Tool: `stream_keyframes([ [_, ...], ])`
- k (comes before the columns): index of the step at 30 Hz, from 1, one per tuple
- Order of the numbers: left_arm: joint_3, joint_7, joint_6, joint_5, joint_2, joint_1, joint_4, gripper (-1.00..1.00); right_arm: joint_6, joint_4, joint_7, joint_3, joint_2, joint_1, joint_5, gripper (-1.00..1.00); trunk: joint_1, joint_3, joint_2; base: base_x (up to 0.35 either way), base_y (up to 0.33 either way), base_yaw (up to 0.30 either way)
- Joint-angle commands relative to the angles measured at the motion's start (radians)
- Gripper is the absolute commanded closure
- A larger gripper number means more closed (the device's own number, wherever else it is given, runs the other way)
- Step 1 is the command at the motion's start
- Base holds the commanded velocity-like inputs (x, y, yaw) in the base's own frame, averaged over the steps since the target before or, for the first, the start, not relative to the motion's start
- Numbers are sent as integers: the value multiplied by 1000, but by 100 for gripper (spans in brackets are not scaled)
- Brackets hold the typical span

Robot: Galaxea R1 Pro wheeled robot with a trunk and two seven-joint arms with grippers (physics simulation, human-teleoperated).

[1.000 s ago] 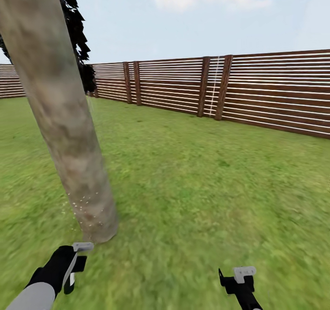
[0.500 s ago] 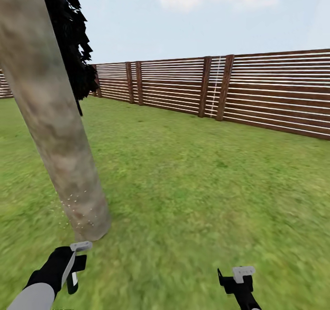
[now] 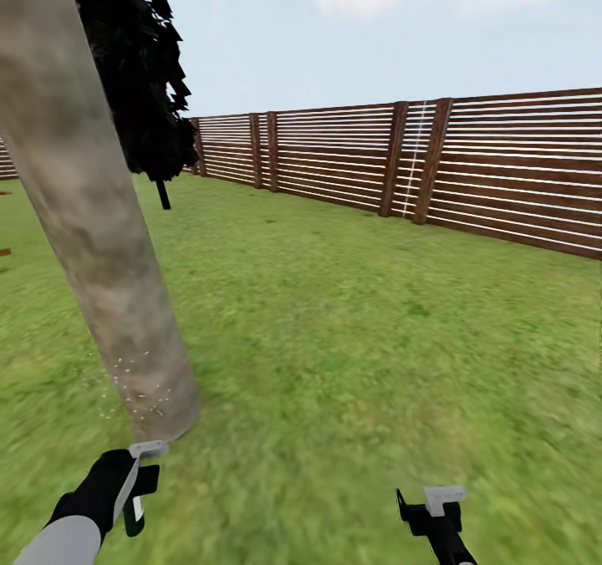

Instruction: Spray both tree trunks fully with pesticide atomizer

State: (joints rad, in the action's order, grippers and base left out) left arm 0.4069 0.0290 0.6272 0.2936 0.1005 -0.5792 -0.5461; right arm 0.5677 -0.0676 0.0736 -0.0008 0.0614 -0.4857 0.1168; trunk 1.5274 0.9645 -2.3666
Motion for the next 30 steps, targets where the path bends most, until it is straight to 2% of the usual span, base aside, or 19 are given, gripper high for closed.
stream_keyframes([
  [1,4,3,5,6,-1,-1,-2,100,1,1,8,0,-1,-1,10,-100,0,1,0,1,-271,0],
  [7,4,3,4,6,-2,-1,-2,100,1,1,8,0,-1,-1,10,-100,0,1,0,0,-271,24],
  [14,4,3,3,6,-2,-1,-2,100,1,1,8,0,-2,-1,10,-100,0,1,0,14,-271,256],
  [22,4,3,-16,7,-9,-1,-2,100,1,1,8,0,-2,-1,10,-100,0,1,0,141,-265,275],
  [30,4,3,-30,8,-9,-1,0,100,1,2,8,0,-2,-1,10,-100,0,1,0,170,-252,41],
])
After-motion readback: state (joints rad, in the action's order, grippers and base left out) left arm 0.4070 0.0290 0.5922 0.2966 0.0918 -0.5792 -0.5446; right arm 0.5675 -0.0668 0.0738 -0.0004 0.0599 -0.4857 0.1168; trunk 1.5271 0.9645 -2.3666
